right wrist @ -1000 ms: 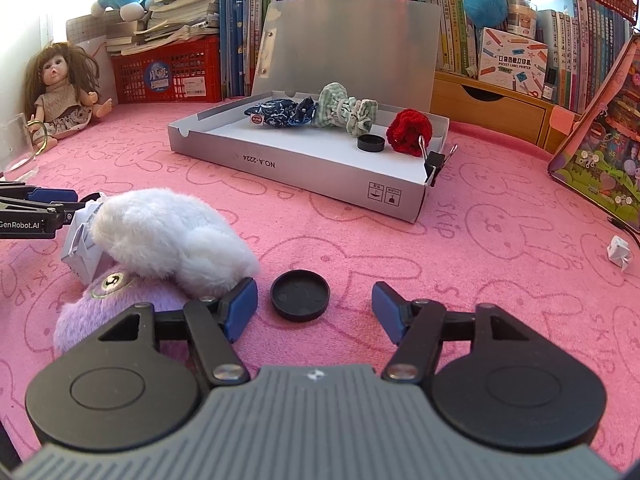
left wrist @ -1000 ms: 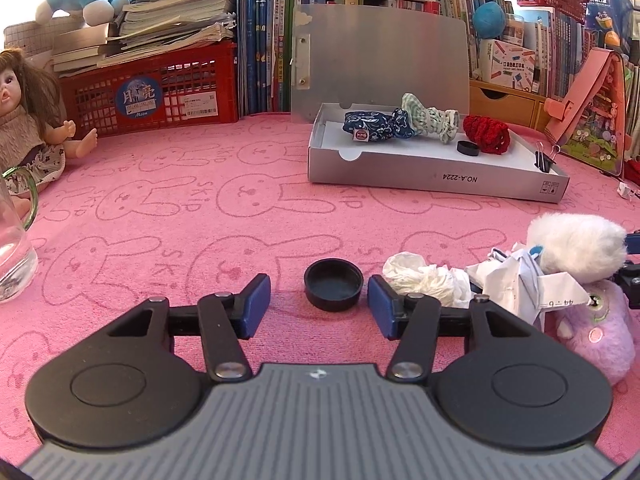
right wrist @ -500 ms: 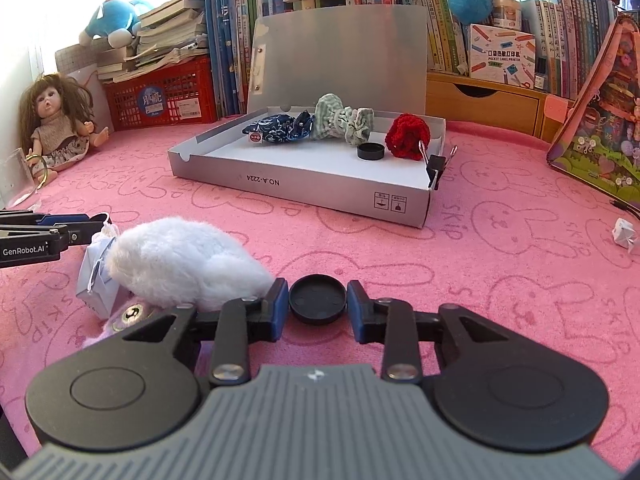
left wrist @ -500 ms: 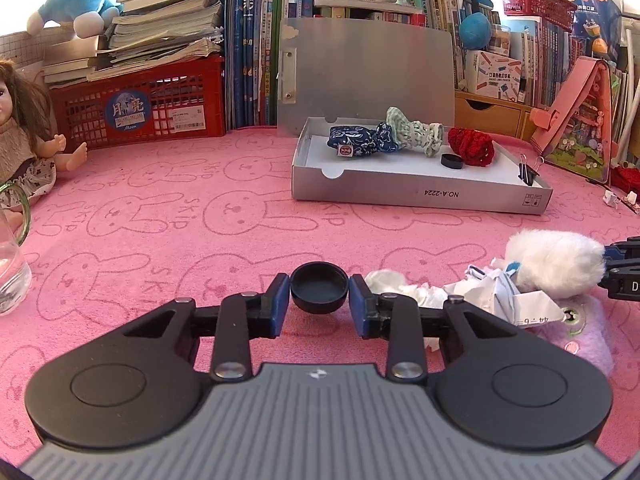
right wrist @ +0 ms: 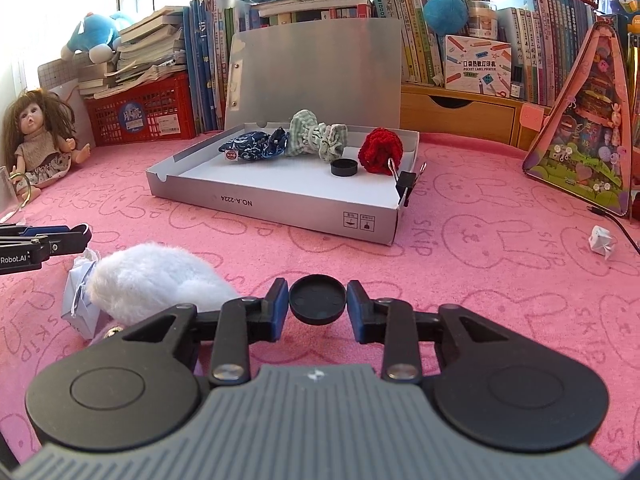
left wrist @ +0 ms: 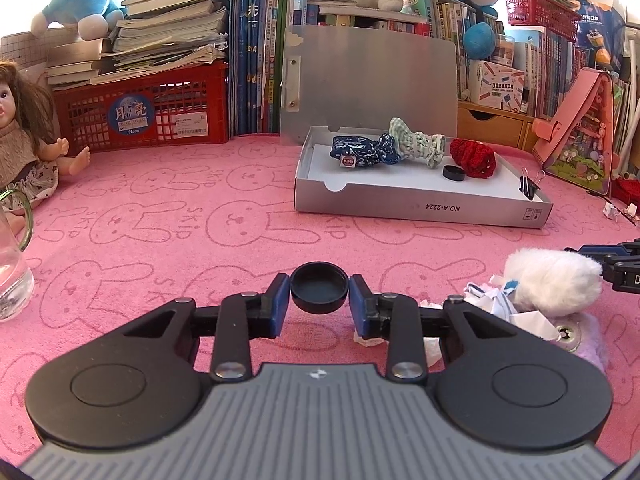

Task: Organize objects
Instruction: 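Carry the black lid toward the white box with the left tool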

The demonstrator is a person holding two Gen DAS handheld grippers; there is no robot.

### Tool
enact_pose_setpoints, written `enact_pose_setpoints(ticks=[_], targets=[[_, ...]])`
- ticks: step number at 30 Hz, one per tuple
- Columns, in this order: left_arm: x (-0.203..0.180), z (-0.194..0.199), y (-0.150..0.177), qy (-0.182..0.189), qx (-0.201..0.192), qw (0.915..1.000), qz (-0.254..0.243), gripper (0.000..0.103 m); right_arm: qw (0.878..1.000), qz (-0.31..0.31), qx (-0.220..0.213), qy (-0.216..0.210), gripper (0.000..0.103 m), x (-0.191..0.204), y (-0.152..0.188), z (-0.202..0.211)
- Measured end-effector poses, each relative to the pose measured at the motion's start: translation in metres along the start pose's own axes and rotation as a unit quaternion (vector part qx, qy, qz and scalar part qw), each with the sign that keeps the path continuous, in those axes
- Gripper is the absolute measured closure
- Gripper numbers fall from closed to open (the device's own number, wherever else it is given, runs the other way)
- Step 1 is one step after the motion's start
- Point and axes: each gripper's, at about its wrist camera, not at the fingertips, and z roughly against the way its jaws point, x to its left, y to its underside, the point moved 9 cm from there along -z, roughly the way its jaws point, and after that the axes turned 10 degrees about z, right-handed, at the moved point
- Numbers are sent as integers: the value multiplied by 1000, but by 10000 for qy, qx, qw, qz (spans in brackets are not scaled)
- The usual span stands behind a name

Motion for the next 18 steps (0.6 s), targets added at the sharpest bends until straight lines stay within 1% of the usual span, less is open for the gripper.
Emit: enact_pose_setpoints(ticks=[7, 14, 18], targets=[[-6, -5, -14, 100, 7, 9999, 10, 65, 9998, -108, -40, 149, 66, -11, -14, 0], [-19, -12, -49, 248, -168, 9995, -68, 65, 9987, -330, 14, 383, 66, -28, -30, -8], [-28, -23, -73, 269, -267, 9992, -93, 65, 9981, -524, -30, 323, 66, -35, -43, -11]])
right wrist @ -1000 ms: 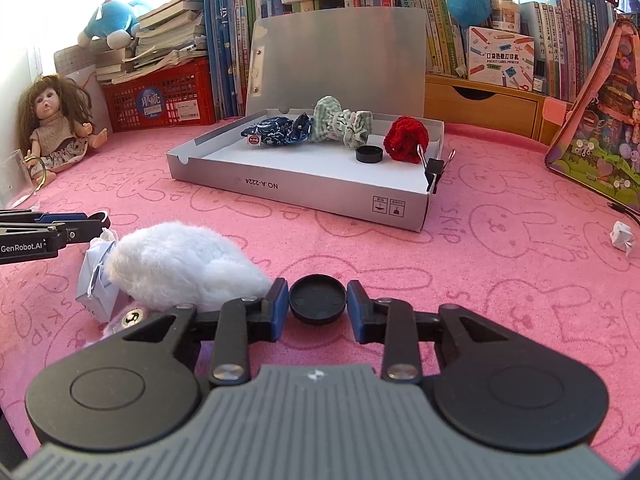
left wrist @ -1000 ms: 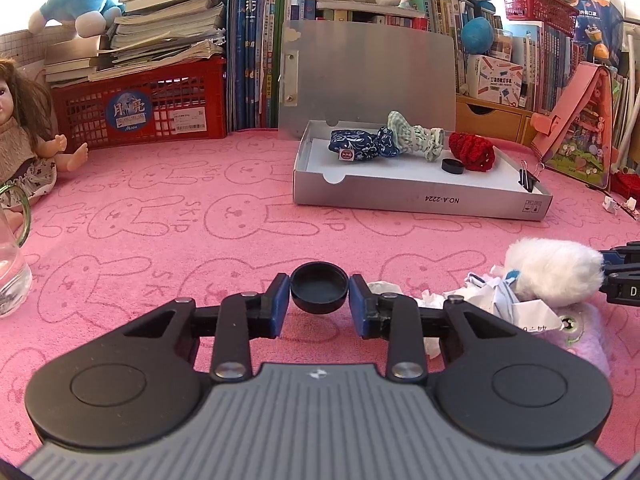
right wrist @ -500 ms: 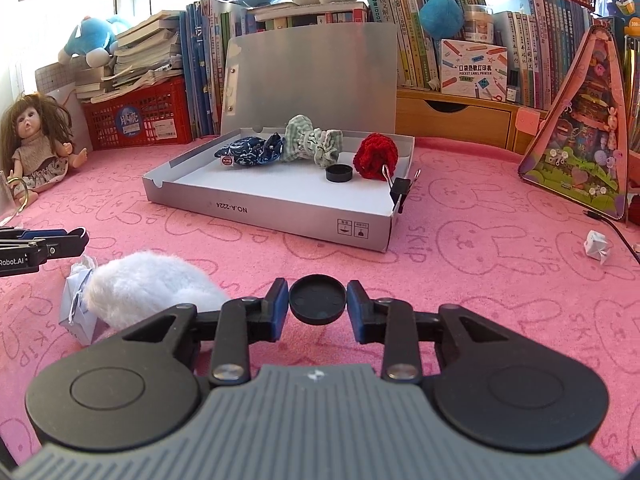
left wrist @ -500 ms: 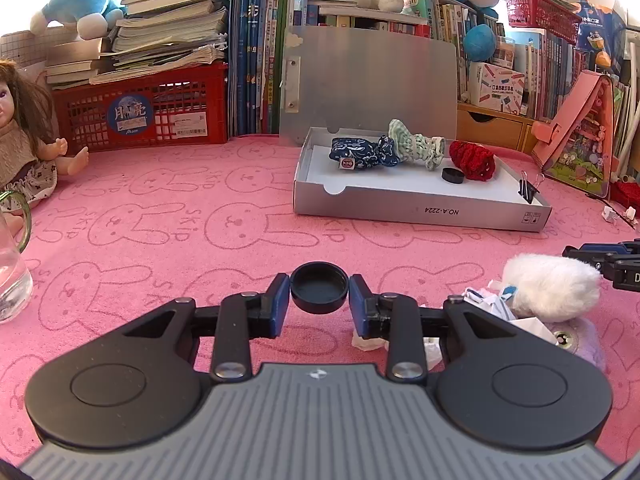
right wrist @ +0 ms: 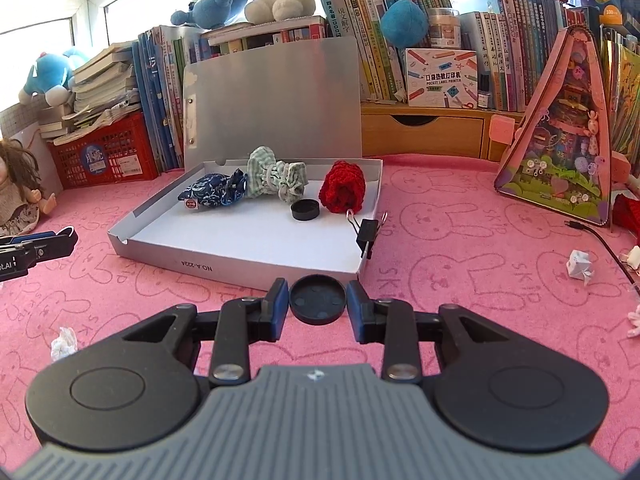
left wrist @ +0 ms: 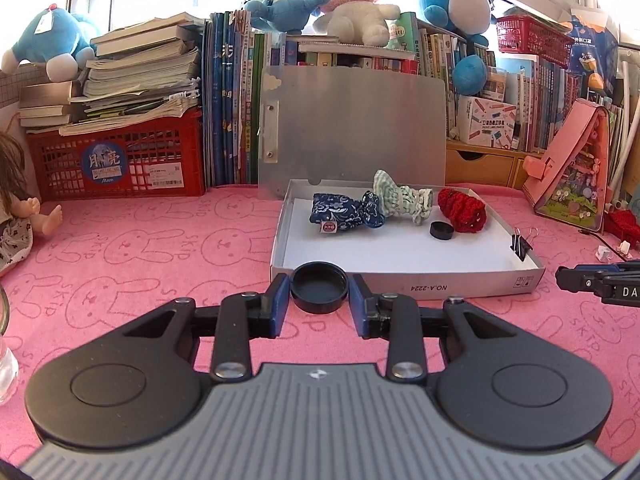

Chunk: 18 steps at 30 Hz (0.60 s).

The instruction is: Organize objects

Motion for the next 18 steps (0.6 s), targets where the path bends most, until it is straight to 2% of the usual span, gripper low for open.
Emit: enact_pose_setpoints(ticks=[5, 13, 18], targets=[[-11, -24, -22, 177, 12, 9997, 144, 65, 9996, -214, -31, -153, 66, -3, -21, -10], [-24, -79, -46, 73, 130, 9999, 46, 65, 9966, -706, 103, -401, 66, -11, -53, -43], [-18, -118, -47, 30, 499, 9985, 245, 65, 9958, -779, 297, -368, 66, -16, -67, -71]])
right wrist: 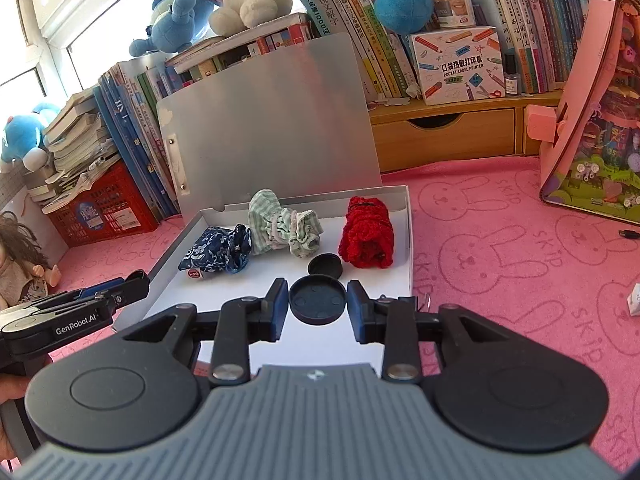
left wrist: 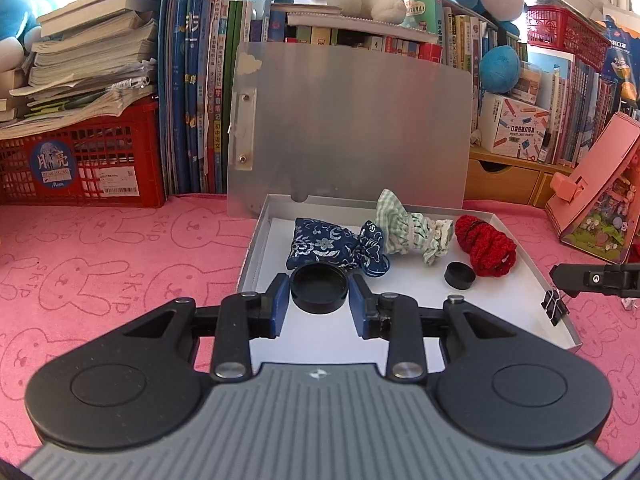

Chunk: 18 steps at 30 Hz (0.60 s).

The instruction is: Organize objects

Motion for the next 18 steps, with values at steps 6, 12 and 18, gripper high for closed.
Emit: enact_pose_setpoints(ticks=[6, 12, 18], targets=[[9, -37, 2, -121, 385, 9991, 144, 65, 9993, 37, 366, 11, 66, -1, -4, -27], [6, -65, 0, -215, 541, 9983, -38, 65, 9975, 154, 666, 186, 66, 0, -4, -51], [8, -88, 0, -375, 674, 9970, -6, 65, 9947, 314, 896, 401, 65, 0, -1, -69]])
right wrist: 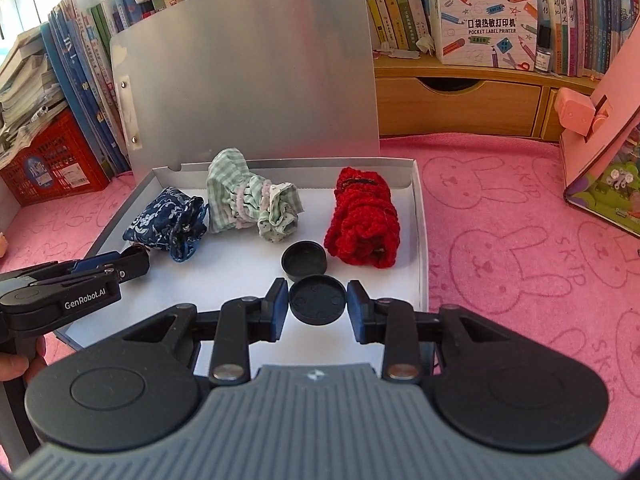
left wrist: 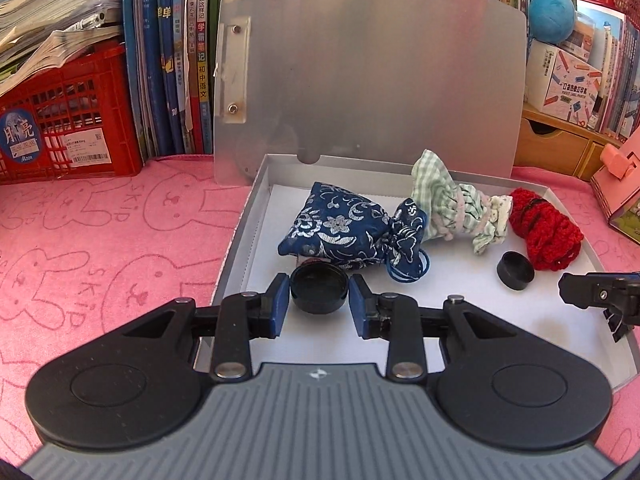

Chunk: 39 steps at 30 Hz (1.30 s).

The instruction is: Organize objects

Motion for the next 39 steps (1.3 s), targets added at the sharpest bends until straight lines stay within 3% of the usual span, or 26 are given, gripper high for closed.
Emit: enact_pose_setpoints(ticks=[19, 26, 27, 29, 32, 39], targets=[[3, -25, -13, -271, -113, 9995, -119, 65, 9986, 214, 404, 284, 65, 1, -2, -35], [1, -25, -12, -261, -155, 9994, -176, 65, 9987, 235, 381, 251, 63, 4, -2, -35], [1, -24, -12, -268, -140, 9994, -172, 65, 9988, 211, 367, 227, 58, 4, -2, -34], [0, -21, -10, -271, -95, 9994, -183, 62, 9989, 223, 322, 267, 49, 3, -3, -31], [0, -13, -10, -263, -101, 9995, -168, 46, 9986, 324, 265, 314, 47, 4, -3, -23], [-2, 25, -9, -227, -233, 9990, -296, 31, 9989, 400, -44, 236, 40, 3, -2, 10]])
